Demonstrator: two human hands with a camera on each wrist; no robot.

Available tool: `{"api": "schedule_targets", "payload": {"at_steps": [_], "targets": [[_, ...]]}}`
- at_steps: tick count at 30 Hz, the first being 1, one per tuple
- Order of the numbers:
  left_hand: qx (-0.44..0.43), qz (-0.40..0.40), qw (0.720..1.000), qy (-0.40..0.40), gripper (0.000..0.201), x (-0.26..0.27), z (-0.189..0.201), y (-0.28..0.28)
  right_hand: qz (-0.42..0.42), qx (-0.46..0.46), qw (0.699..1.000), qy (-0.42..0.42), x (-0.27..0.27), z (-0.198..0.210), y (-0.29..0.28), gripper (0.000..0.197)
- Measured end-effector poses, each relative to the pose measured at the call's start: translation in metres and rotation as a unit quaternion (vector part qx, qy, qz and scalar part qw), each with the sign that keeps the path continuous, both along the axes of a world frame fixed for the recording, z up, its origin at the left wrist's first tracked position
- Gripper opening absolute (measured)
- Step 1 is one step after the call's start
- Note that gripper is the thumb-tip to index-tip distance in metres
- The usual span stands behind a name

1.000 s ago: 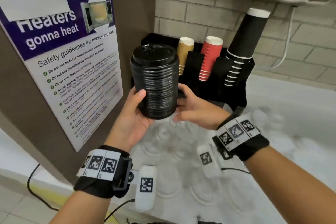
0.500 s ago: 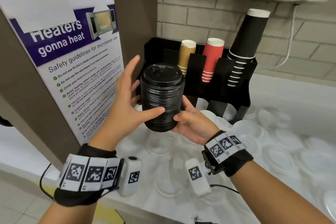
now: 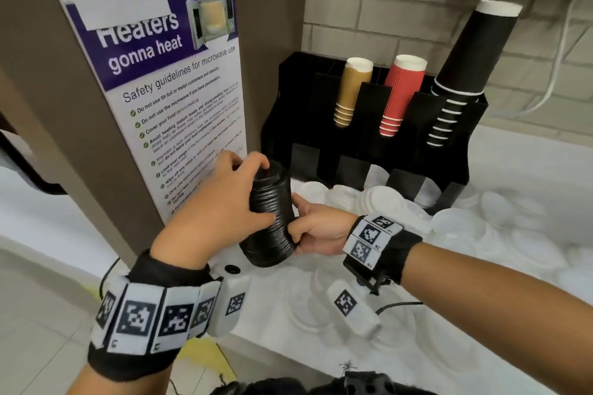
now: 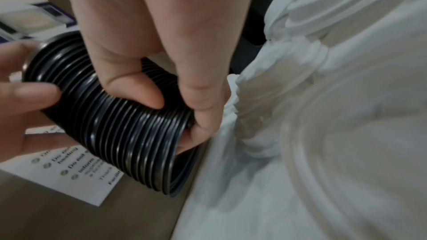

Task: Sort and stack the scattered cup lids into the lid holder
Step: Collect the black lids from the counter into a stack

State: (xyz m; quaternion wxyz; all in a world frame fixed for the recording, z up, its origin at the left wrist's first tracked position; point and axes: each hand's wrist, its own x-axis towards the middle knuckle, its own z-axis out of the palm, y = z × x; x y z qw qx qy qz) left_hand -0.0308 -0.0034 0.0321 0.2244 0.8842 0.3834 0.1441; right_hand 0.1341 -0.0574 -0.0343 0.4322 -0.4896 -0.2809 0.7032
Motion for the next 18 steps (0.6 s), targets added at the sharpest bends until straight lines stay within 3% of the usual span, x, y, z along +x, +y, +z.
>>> {"api": "schedule_targets", "payload": {"at_steps": [6,9,11,12,15,16,18], "targets": [[-0.026,0.022,0.997,0.076,0.065,-0.003,-0.006,0.0,0.05,-0.03,0.998,-0.037,-0.014,-0.012,0.009,0.089],[-0.034,0.027,0.995,0.093,0.065,-0.003,-0.007,0.0,0.093,-0.044,0.99,-0.094,-0.018,-0.013,0.014,0.092],[-0.039,0.034,0.993,0.104,0.063,-0.004,-0.007,0.0,0.137,-0.034,0.974,-0.176,-0.02,-0.011,0.017,0.095],[-0.04,0.038,0.992,0.11,0.06,-0.004,-0.007,-0.001,0.165,-0.016,0.954,-0.25,-0.02,-0.008,0.018,0.095],[-0.031,0.052,0.988,0.143,0.046,-0.005,-0.004,-0.001,0.221,0.051,0.855,-0.466,-0.021,-0.003,0.023,0.094],[-0.024,0.056,0.985,0.163,0.041,-0.005,-0.002,-0.002,0.227,0.066,0.828,-0.509,-0.023,-0.002,0.024,0.092],[-0.005,0.06,0.978,0.202,0.037,-0.006,0.0,-0.004,0.227,0.084,0.803,-0.545,-0.024,-0.002,0.025,0.09]]}}
